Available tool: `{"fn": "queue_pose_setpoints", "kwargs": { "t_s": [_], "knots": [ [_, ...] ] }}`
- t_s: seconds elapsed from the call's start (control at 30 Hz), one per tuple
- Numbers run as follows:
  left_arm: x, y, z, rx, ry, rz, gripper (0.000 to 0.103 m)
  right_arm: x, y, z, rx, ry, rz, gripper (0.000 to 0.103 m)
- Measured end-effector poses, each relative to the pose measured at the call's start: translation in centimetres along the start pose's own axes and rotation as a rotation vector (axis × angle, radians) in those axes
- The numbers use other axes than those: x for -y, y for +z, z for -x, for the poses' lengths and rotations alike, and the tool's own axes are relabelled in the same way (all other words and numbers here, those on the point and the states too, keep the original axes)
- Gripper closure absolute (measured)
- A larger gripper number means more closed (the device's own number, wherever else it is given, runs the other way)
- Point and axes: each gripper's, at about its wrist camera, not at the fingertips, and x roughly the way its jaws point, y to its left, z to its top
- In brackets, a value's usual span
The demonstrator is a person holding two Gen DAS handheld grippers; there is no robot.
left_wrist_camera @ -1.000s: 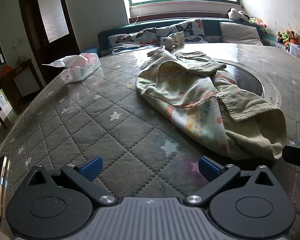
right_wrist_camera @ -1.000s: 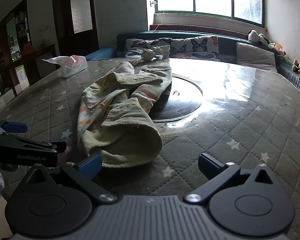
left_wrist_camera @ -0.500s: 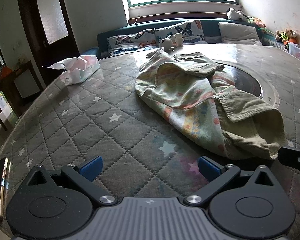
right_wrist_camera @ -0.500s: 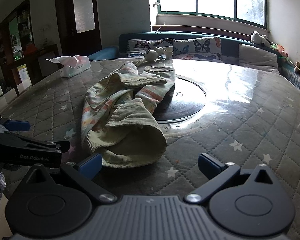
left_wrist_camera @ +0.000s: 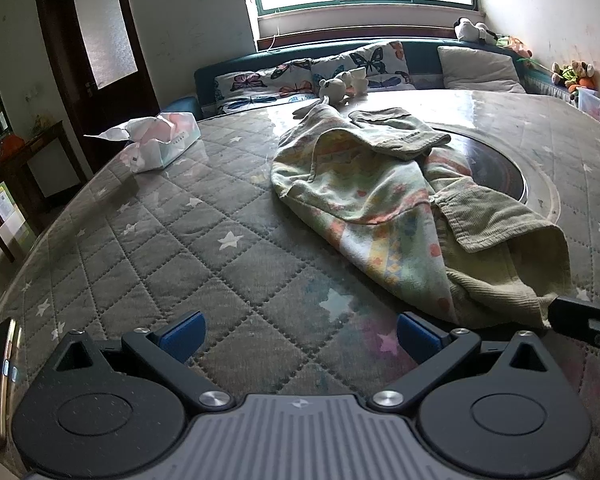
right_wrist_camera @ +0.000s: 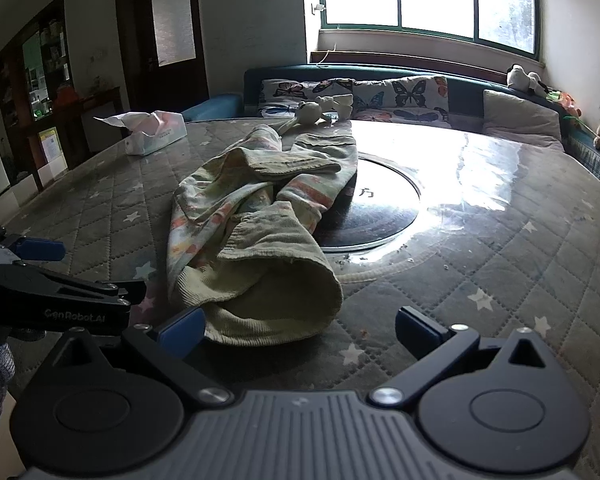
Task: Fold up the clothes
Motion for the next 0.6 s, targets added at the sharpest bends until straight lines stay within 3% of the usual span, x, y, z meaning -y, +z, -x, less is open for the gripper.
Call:
{"fn": "queue_pose_setpoints", "kwargs": {
  "t_s": [0.33, 0.6],
  "knots": [
    [-1.0, 1.4, 0.2, 0.021, -0.020, 0.033, 0.000, 0.2, 1.4, -0.4, 0.000, 0.042, -0.002, 0.007],
    [-1.2, 4.4, -0.2, 0.064, -0.066, 0.017, 0.000, 0.9, 3.7, -0.7, 0.028, 0.052, 0.010, 0.012]
  ]
}}
